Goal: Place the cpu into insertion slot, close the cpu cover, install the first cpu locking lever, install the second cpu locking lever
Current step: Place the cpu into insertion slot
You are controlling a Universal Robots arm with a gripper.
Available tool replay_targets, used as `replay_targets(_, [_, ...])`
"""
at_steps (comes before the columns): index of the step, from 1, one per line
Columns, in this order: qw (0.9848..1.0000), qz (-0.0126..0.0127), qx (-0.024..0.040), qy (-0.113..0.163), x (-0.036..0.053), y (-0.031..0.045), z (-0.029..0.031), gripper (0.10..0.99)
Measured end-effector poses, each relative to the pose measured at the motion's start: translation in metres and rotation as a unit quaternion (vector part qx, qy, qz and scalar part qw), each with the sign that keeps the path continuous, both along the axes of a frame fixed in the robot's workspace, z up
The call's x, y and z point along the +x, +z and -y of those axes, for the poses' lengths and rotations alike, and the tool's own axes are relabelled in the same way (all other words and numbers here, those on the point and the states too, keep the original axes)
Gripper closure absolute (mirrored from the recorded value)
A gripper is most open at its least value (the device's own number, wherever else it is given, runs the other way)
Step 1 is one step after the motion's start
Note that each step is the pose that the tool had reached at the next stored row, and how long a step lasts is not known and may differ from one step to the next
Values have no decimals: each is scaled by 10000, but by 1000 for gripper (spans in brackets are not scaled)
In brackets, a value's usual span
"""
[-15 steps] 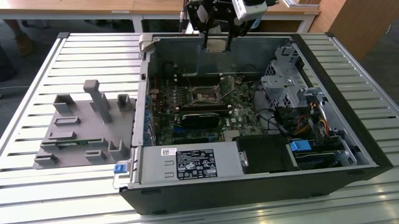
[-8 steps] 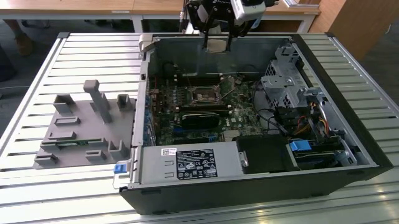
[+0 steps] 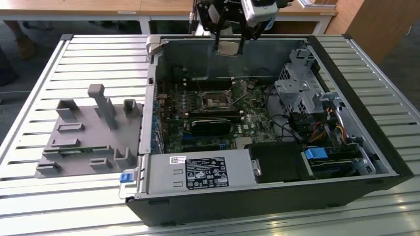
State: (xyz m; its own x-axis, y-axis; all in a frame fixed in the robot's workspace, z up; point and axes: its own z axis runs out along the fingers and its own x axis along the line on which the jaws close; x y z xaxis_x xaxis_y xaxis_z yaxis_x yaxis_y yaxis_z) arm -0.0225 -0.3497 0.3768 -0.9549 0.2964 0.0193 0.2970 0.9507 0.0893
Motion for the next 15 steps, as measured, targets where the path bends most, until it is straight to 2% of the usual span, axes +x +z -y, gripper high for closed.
replay_targets(15, [9992,0,0,-403,0,-3,0,545])
